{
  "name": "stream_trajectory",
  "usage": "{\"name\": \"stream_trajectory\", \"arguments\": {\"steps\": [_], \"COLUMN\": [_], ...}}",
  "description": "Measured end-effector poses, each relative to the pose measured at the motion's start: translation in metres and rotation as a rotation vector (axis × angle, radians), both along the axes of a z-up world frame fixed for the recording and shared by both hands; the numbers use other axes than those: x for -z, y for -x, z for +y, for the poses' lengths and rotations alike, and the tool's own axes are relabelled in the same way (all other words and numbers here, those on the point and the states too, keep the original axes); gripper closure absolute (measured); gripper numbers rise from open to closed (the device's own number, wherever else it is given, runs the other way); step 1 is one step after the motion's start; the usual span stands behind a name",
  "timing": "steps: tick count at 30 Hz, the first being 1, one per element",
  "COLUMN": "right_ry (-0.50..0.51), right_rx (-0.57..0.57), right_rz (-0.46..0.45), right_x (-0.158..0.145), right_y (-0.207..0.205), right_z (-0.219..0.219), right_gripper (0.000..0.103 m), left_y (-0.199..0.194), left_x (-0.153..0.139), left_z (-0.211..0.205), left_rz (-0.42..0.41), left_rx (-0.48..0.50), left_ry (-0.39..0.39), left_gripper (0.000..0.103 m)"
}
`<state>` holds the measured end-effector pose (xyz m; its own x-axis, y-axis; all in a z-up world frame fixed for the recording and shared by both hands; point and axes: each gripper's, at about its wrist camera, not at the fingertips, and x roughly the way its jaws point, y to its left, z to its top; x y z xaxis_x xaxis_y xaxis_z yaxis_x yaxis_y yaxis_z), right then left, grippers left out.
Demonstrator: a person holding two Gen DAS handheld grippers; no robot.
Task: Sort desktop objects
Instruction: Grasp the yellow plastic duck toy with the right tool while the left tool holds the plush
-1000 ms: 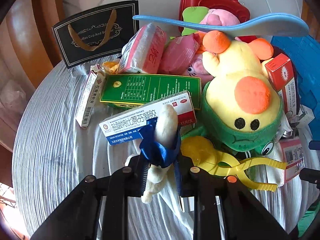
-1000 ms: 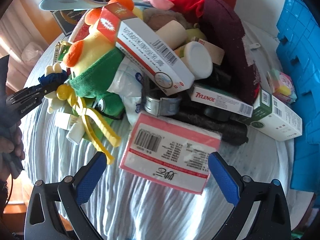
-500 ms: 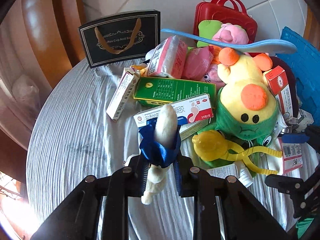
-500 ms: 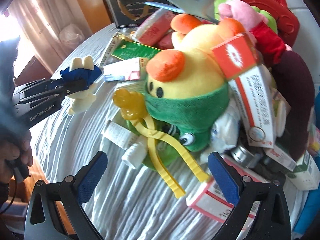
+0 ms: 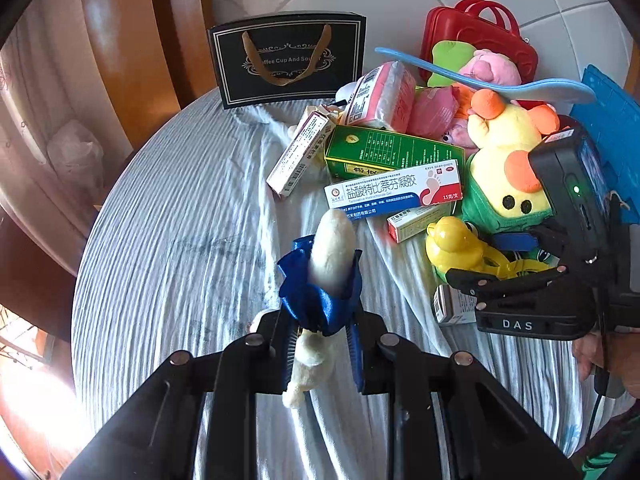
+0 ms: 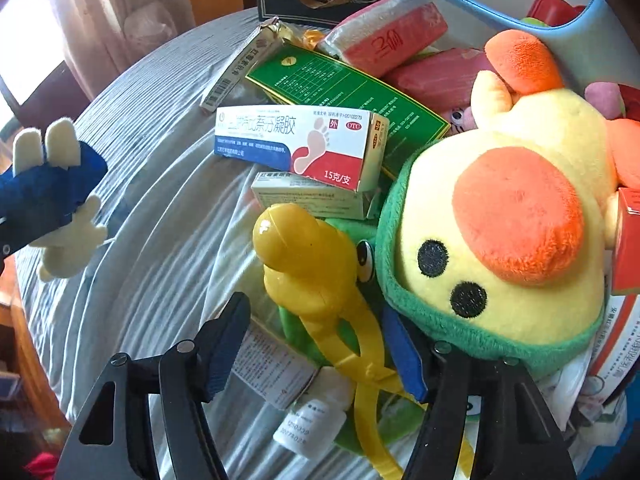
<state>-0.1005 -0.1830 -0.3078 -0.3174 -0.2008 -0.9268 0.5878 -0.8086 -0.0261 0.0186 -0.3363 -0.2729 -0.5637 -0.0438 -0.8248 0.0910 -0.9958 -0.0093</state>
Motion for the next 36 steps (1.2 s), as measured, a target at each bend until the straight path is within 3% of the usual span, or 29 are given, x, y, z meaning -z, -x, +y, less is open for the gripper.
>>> {"name": "stream_trajectory", "arguments": {"steps": [8, 17, 32, 36], "right_ry": [0.022, 0.049, 0.174, 0.200], "right_rx": [0.037, 0.017, 0.008, 0.028], "right_rz": [-0.102, -0.104, -0.053, -0.036], "right_x": [0.015, 0.012, -0.033, -0.052], "right_y": [0.020, 0.011, -0.006, -0.017], "right_z": [-0.009, -0.017, 0.002, 0.036], "right_gripper": [0.036, 0.046, 0.049, 0.049], "left_y": [0.001, 0.004, 0.008, 0.008], "left_x": [0.001, 0.000, -0.007, -0.012], "left_z": [-0.001, -0.004, 0.011, 0.020], "left_rz": [0.002, 0.007, 0.024, 0.032], "left_rx": [-0.003, -0.009, 0.006, 0.022], "left_ry": [-0.006, -0.007, -0.002, 0.004], "left_gripper": [0.081, 0.081, 0.081, 0.081]}}
